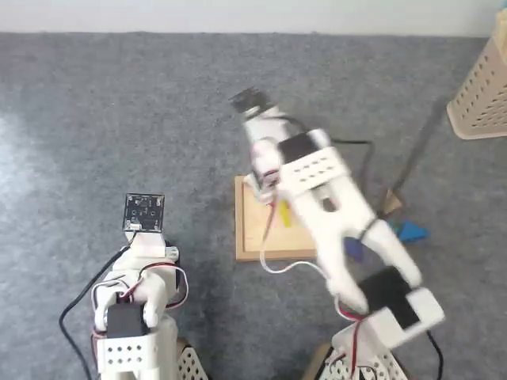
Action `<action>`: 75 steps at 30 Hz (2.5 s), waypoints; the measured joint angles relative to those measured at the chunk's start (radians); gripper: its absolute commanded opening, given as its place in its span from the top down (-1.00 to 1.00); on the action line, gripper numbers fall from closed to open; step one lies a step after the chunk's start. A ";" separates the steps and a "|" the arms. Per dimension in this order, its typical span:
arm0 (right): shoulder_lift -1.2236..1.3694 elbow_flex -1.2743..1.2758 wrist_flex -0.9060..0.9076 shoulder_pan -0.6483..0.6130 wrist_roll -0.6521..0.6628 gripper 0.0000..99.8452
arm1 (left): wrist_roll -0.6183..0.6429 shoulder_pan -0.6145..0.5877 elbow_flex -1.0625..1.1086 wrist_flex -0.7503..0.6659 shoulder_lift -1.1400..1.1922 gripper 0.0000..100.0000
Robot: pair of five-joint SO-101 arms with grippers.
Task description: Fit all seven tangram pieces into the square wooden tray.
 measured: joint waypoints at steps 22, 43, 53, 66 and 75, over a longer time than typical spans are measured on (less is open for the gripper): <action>0.327 -0.172 -0.014 -0.066 -0.420 0.98 | 0.000 0.000 0.000 0.000 0.000 0.98; 0.328 -0.172 0.029 -0.124 -0.428 0.67 | 0.000 0.000 0.000 0.000 0.000 0.98; 0.328 -0.187 0.049 -0.118 -0.411 0.67 | 0.000 0.000 0.000 0.000 0.000 0.98; 0.328 -0.370 0.255 -0.028 -0.367 0.67 | 0.000 0.000 0.000 0.000 0.000 0.98; 0.328 -0.351 0.256 0.008 -0.259 0.98 | 0.000 0.000 0.000 0.000 0.000 0.98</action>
